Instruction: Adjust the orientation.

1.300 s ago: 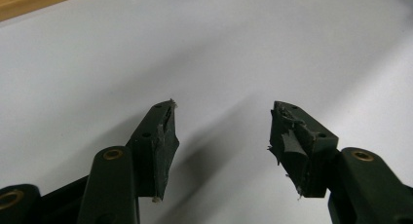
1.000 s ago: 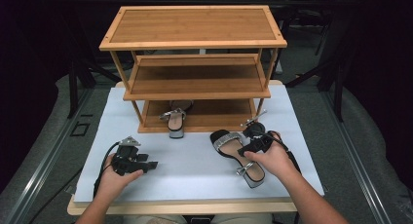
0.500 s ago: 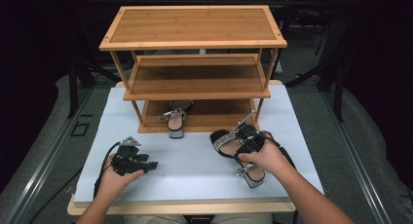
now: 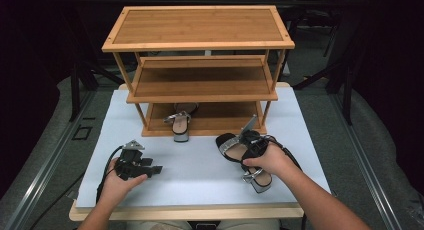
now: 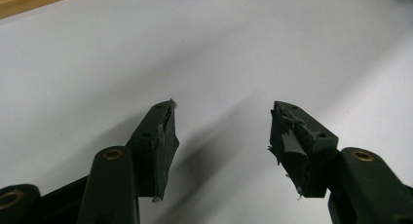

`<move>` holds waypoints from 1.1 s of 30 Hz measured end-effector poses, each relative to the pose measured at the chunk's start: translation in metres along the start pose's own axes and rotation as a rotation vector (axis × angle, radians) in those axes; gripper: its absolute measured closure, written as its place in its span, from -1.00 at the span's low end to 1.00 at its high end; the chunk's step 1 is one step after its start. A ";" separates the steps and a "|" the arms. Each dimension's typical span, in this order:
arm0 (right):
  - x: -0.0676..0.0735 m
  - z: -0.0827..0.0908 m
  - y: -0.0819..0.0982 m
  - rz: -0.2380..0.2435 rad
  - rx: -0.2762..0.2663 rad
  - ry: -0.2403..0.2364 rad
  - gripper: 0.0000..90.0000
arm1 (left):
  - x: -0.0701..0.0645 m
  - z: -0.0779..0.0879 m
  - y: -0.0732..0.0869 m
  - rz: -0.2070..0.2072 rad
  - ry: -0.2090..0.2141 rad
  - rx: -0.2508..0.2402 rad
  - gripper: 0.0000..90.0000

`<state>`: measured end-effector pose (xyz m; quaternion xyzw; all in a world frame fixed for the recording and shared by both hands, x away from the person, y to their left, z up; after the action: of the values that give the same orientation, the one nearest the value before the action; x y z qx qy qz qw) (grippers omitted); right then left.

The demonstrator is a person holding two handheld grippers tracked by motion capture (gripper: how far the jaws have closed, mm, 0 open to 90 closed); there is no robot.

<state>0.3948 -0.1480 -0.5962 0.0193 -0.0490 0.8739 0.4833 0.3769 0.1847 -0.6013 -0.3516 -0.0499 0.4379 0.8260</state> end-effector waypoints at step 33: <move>-0.001 0.031 -0.022 -0.029 -0.126 -0.015 -0.06 | 0.001 0.000 0.000 0.009 0.005 -0.005 -0.05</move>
<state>0.4136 -0.1407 -0.5644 -0.0041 -0.1071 0.8618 0.4957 0.3776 0.1856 -0.6010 -0.3548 -0.0475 0.4406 0.8232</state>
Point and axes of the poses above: each handheld gripper's, and its own axes: z roughly backward along the jaws, y roughly out of its underside, x roughly to its left, the point moved 9 cm from there along -z, roughly forward along the jaws
